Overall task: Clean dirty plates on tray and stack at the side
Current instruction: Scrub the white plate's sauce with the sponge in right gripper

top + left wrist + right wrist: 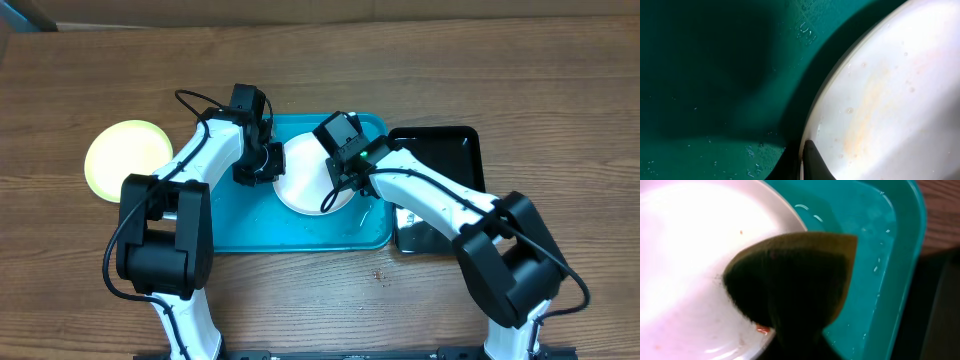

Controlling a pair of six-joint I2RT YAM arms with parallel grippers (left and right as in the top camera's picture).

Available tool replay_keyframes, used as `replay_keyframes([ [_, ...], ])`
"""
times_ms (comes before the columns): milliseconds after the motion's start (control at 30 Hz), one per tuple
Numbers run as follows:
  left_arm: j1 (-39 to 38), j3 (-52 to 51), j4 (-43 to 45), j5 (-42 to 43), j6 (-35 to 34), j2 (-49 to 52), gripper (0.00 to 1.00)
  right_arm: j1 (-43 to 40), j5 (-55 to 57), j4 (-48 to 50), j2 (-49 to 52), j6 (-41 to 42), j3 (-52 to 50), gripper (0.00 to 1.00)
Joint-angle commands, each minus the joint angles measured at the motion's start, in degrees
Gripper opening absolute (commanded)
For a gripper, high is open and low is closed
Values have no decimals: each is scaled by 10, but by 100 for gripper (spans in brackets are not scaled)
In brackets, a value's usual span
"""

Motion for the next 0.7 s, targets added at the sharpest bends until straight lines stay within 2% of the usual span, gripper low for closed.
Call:
replay_keyframes([
  [0, -7, -14, -5, -29, 9, 15, 4, -1, 18, 13, 15, 3, 17, 29],
  [133, -7, -14, -5, -29, 9, 15, 4, -1, 17, 17, 16, 3, 17, 31],
  [433, -7, -14, -5, -30, 9, 15, 4, -1, -2, 16, 18, 3, 16, 27],
  [567, -6, -14, -5, -29, 9, 15, 4, -1, -3, 21, 22, 3, 10, 5],
  [667, -7, -14, -5, -29, 9, 15, 4, -1, -7, 21, 33, 3, 7, 4],
])
